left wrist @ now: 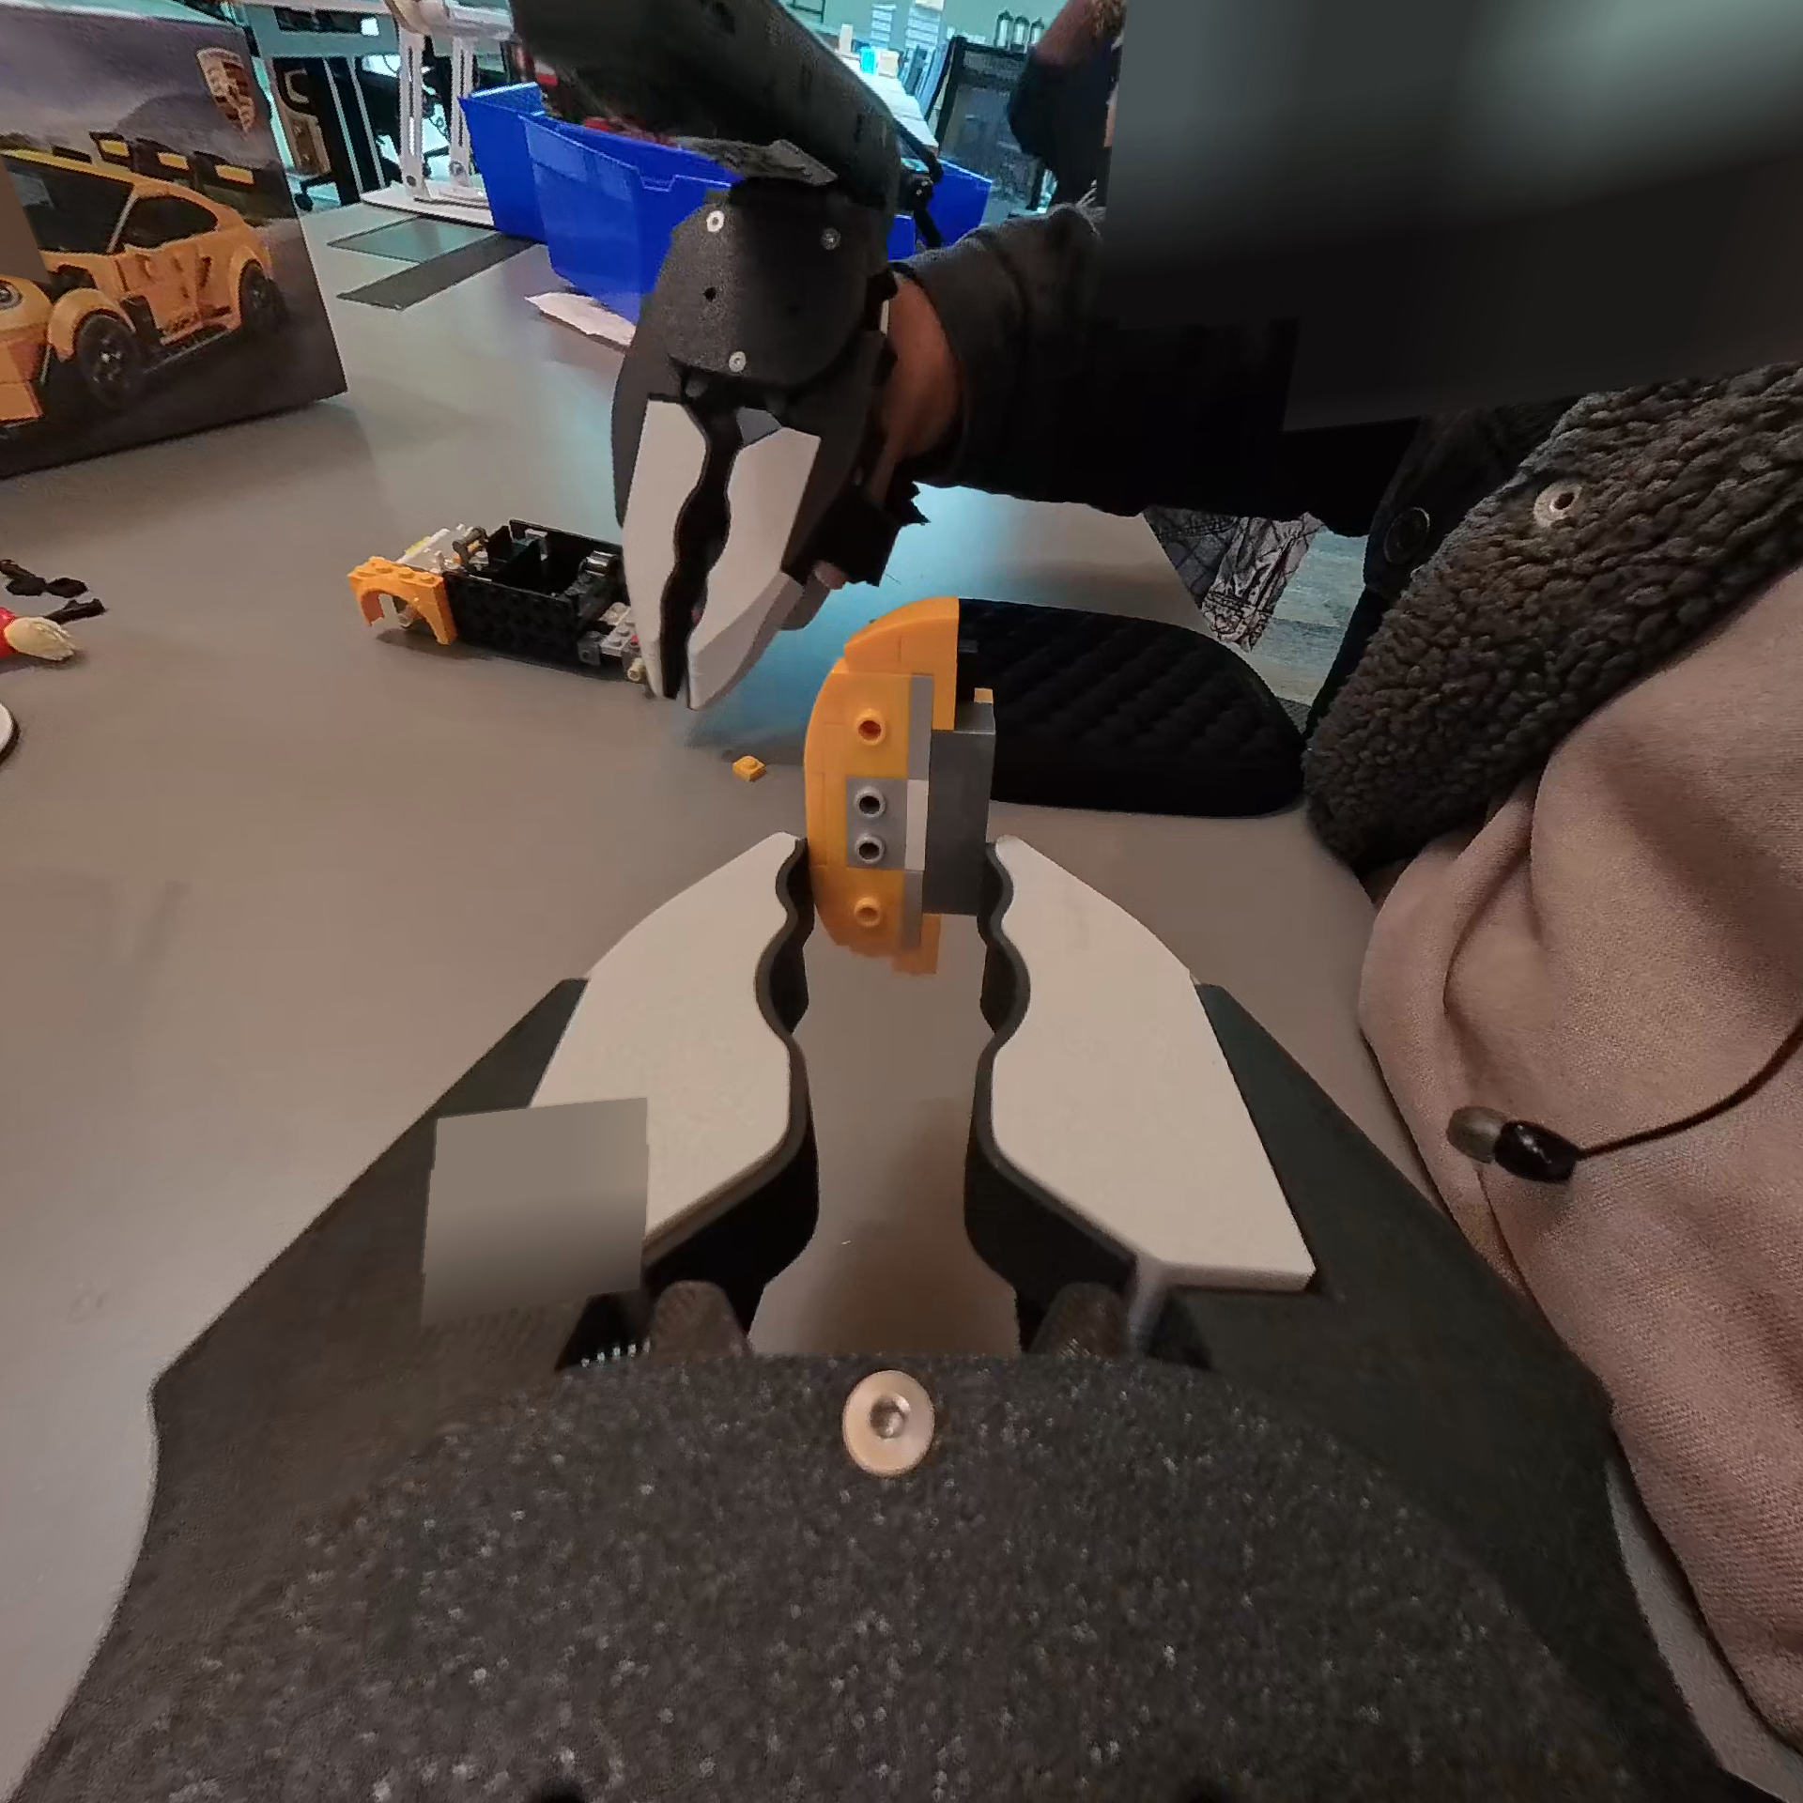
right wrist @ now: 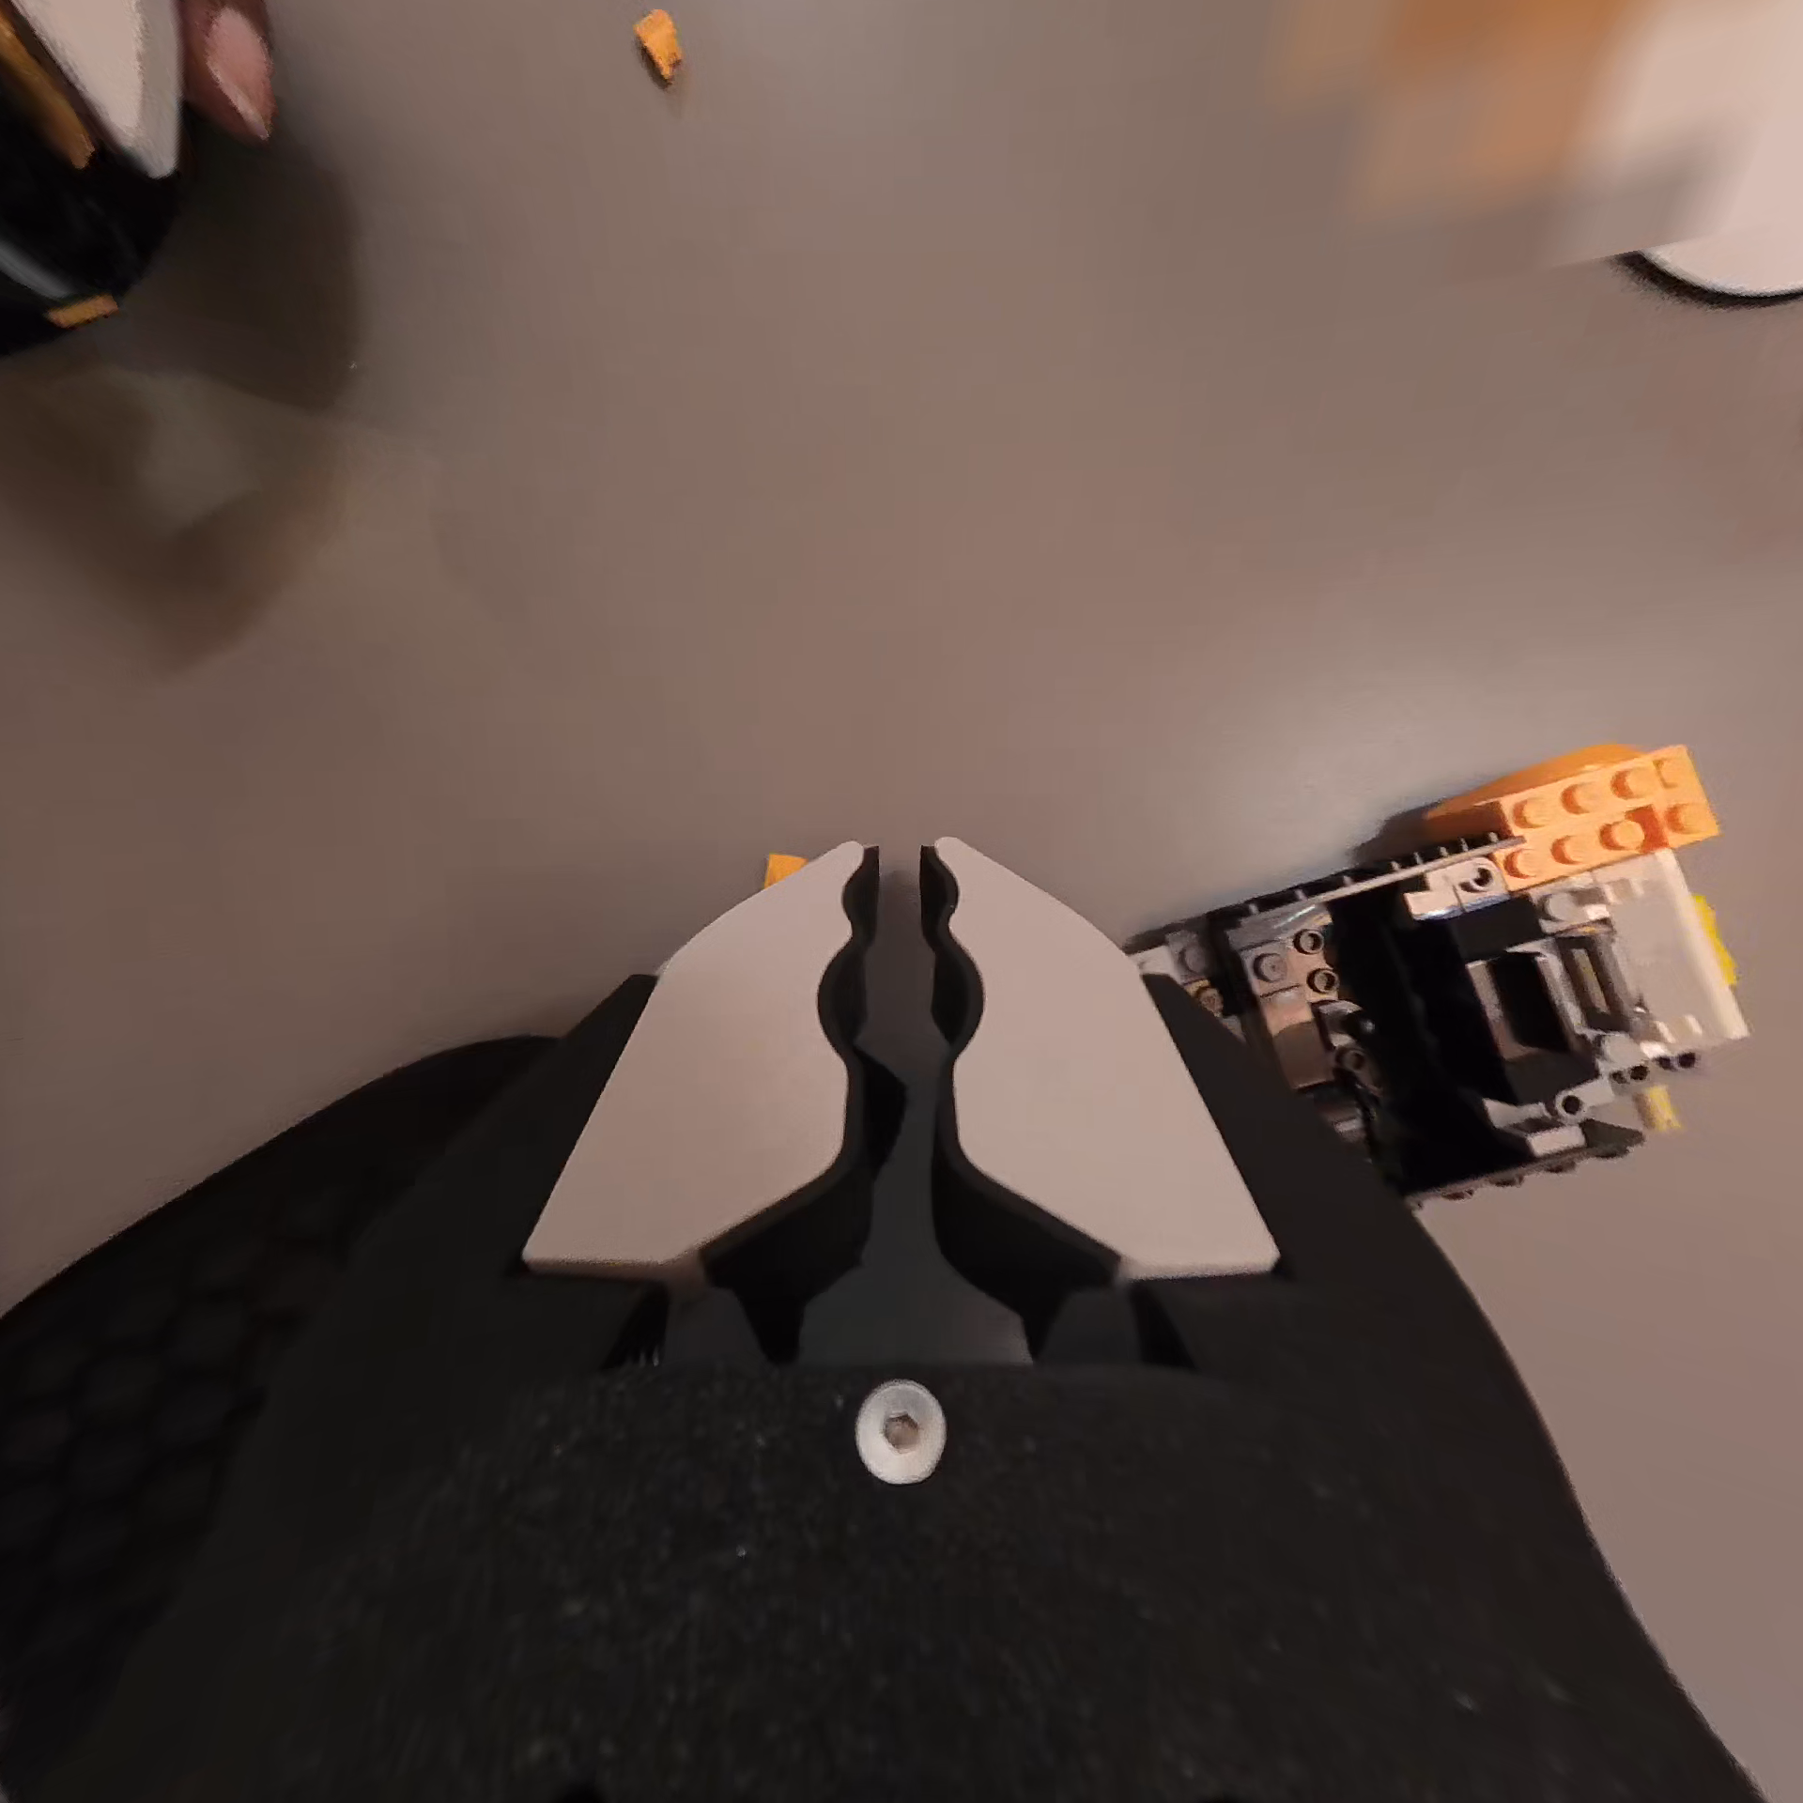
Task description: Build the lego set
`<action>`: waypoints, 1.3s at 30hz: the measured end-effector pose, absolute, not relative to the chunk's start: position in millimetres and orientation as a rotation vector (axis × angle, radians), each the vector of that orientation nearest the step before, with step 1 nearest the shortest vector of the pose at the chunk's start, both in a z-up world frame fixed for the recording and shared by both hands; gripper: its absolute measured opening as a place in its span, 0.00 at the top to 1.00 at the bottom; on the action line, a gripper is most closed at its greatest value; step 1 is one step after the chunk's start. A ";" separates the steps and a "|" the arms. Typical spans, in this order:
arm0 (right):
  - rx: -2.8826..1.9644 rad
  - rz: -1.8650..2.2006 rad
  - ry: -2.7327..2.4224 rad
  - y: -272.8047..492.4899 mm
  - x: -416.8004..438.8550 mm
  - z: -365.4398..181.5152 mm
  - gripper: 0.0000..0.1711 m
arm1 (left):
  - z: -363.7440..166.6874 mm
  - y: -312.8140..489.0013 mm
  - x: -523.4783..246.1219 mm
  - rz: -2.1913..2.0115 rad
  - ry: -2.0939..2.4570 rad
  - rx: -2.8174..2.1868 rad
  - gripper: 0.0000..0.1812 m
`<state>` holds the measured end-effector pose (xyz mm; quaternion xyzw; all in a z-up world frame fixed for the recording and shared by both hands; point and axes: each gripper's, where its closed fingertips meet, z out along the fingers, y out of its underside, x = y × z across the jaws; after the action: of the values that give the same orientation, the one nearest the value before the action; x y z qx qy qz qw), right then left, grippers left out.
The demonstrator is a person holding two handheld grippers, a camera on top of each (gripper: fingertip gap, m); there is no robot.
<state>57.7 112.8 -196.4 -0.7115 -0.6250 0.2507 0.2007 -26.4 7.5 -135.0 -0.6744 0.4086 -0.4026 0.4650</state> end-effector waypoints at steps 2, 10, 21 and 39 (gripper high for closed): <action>-1.932 0.688 -1.823 102.5 58.2 -196.7 0.95 | -135.0 7.6 -26.4 -0.988 1.003 -1.656 0.82; -1.986 0.597 -1.858 90.3 55.2 -210.1 0.92 | -131.9 9.5 -28.0 -0.957 0.994 -1.637 0.82; -1.565 0.802 -1.976 52.5 9.6 -131.9 0.96 | -124.0 12.3 -29.0 -0.887 0.989 -1.569 0.82; -1.370 0.718 -2.310 8.8 -36.0 -66.2 0.96 | -108.2 16.5 -35.4 -0.762 0.944 -1.485 0.82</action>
<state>-36.0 8.8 -66.2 -0.4847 -0.8174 0.2542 0.1796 -35.4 16.5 -108.2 -0.6340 0.4030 -0.3251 0.5745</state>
